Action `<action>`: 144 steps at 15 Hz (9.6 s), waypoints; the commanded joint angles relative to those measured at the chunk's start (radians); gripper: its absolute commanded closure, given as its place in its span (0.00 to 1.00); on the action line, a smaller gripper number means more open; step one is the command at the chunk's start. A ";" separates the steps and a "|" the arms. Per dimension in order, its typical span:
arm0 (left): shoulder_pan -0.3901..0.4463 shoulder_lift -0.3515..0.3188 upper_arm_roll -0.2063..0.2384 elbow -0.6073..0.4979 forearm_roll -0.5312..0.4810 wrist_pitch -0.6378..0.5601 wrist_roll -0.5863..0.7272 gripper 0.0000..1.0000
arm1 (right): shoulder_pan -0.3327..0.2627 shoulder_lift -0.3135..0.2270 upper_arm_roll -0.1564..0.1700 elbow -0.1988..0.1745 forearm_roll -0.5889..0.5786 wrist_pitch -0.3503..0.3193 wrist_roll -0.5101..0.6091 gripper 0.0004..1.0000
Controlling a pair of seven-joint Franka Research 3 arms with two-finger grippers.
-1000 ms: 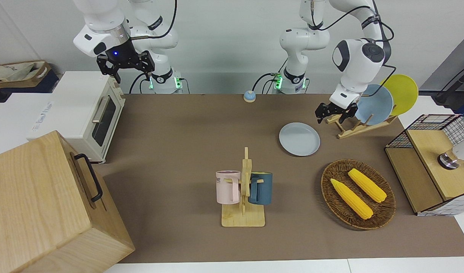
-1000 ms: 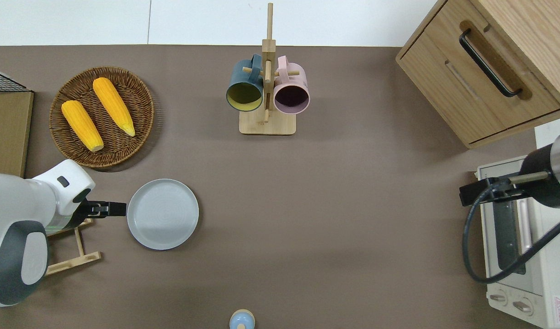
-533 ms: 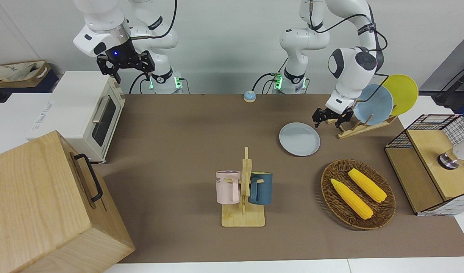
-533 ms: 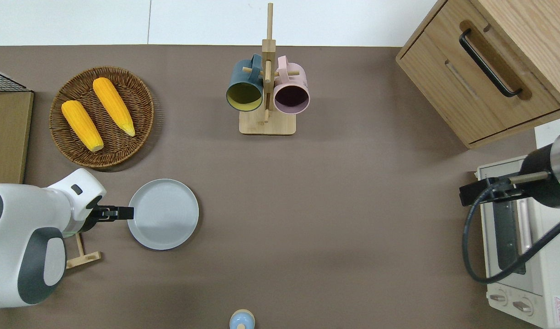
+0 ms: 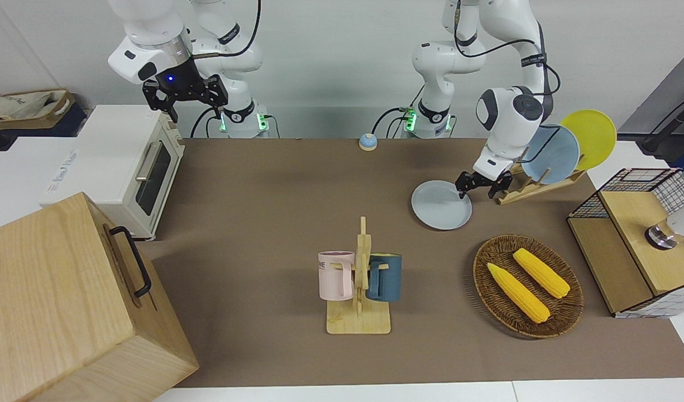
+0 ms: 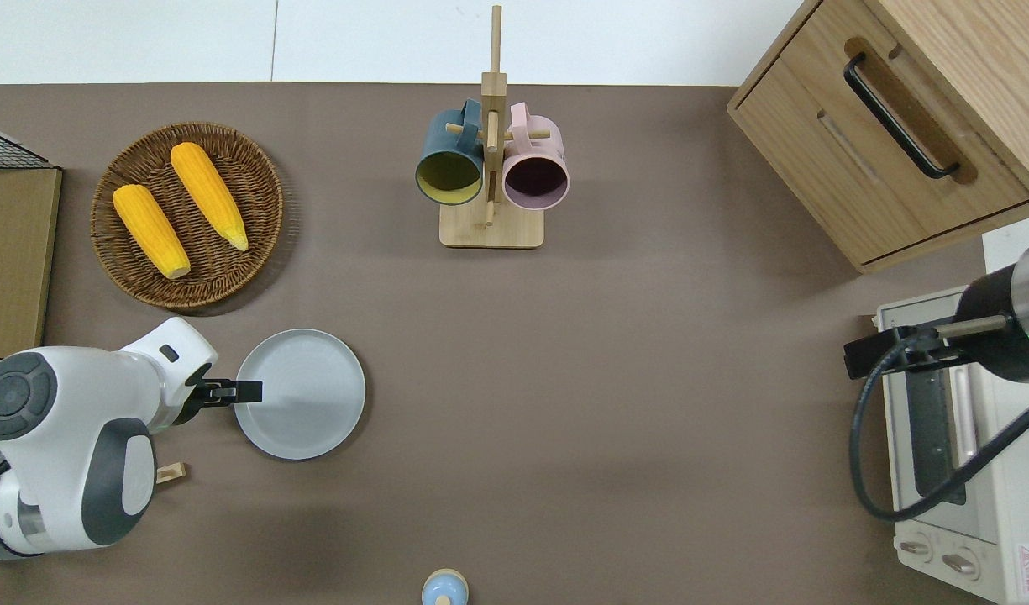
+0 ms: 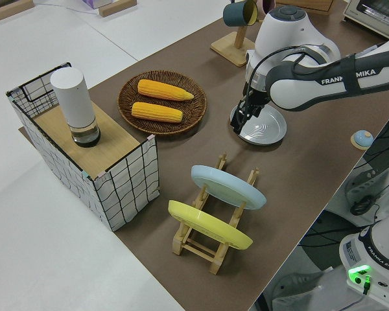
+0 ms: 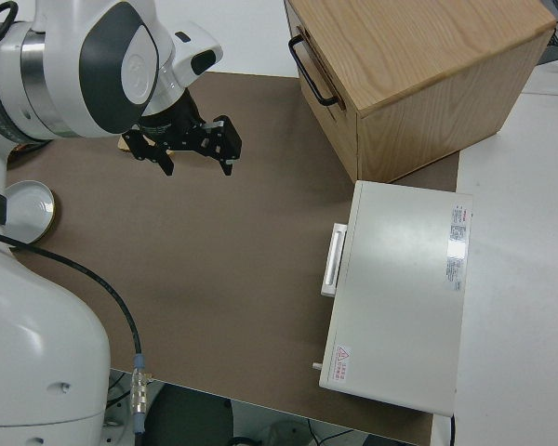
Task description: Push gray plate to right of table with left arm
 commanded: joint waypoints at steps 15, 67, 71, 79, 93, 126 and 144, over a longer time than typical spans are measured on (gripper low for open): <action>-0.005 0.065 -0.003 -0.035 -0.012 0.091 -0.009 0.83 | -0.020 -0.002 0.016 0.009 0.004 -0.016 0.013 0.02; -0.648 0.325 -0.046 0.205 -0.095 0.152 -0.937 1.00 | -0.020 -0.002 0.016 0.009 0.004 -0.016 0.012 0.02; -0.697 0.391 -0.046 0.288 -0.089 0.145 -1.023 1.00 | -0.019 -0.002 0.016 0.009 0.004 -0.016 0.013 0.02; -0.753 0.482 -0.046 0.416 -0.043 0.139 -1.149 1.00 | -0.020 -0.002 0.016 0.009 0.004 -0.016 0.013 0.02; -0.752 0.457 -0.038 0.433 -0.043 0.057 -1.129 0.00 | -0.019 -0.002 0.016 0.009 0.004 -0.016 0.013 0.02; -0.217 0.031 -0.028 0.636 -0.059 -0.881 -0.189 0.00 | -0.019 -0.002 0.016 0.009 0.004 -0.016 0.012 0.02; -0.137 0.037 0.178 0.838 0.041 -0.914 0.181 0.00 | -0.020 -0.002 0.016 0.009 0.004 -0.016 0.012 0.02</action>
